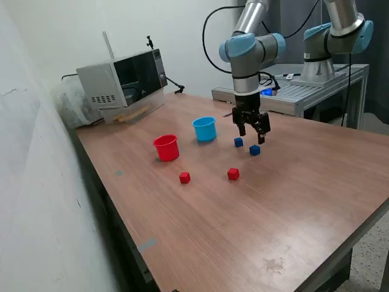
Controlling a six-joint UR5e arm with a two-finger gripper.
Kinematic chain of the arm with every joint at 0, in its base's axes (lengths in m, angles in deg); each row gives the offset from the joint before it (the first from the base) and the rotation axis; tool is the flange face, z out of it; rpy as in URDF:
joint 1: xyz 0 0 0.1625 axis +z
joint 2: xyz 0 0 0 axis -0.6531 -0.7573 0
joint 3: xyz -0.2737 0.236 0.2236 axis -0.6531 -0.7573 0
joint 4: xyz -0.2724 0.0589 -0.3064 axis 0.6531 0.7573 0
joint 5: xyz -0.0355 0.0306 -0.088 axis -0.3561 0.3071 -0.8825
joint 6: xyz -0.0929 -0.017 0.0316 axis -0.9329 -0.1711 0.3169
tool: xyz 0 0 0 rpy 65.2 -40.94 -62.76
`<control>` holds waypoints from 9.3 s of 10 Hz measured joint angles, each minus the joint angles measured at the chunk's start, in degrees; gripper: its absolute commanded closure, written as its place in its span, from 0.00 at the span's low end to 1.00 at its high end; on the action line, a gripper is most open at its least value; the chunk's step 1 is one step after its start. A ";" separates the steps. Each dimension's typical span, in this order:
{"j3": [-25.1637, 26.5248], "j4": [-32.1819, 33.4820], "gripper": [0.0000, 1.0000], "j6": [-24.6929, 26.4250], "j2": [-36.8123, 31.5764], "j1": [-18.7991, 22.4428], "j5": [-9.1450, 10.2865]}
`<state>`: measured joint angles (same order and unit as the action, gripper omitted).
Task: Place red objects in the red bin, and blue objects in the blue bin.
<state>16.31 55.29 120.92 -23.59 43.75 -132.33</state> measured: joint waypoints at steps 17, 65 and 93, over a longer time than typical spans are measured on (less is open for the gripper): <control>-5.39 -11.29 1.00 -6.33 -7.61 -5.22 -0.31; -4.52 -12.52 1.00 -2.96 -4.80 -10.13 1.74; -27.91 -21.58 0.00 -24.92 7.99 4.85 6.29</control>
<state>-11.60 33.71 96.00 -15.60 48.60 -126.04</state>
